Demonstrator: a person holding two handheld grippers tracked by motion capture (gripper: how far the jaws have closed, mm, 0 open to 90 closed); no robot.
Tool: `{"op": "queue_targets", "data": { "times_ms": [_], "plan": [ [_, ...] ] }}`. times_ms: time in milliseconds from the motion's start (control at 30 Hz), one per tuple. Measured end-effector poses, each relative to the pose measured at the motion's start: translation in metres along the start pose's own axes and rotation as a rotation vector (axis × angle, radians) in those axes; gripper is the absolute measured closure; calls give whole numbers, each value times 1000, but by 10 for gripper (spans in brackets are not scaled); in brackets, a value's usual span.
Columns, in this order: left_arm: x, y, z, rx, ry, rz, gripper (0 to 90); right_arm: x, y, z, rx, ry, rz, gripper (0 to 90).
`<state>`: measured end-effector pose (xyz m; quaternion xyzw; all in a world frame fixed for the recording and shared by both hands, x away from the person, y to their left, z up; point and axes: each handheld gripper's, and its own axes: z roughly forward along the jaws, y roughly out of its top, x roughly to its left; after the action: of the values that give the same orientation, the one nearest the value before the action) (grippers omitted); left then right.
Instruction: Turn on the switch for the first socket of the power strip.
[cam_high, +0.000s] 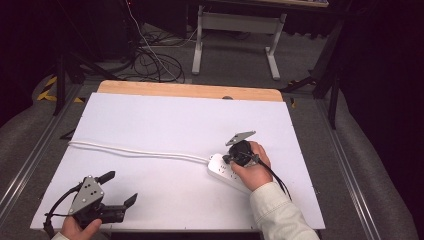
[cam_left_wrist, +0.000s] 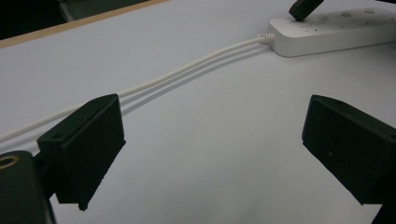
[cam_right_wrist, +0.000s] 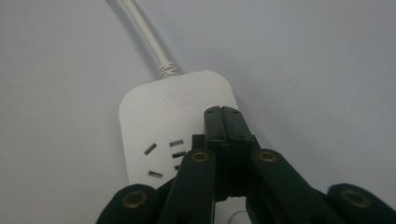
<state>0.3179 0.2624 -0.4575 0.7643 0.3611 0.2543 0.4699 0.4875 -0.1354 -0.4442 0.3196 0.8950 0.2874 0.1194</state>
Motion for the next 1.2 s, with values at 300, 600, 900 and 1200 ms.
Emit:
{"op": "queue_targets", "data": {
  "times_ms": [300, 600, 900, 1200],
  "plan": [
    [0, 0, 0, 0, -2, 0, 64, -1, 0, 0, 0, 5, 14, 900],
    [0, 0, 0, -1, -3, 0, 64, -1, 0, 1, 2, 4, 21, 900],
    [0, 0, 0, -3, -6, 2, 64, 2, 1, 4, -12, -16, 24, 900],
    [0, 0, 0, -4, -9, -2, 64, 2, 1, 4, -17, -17, 31, 900]
  ]
}}
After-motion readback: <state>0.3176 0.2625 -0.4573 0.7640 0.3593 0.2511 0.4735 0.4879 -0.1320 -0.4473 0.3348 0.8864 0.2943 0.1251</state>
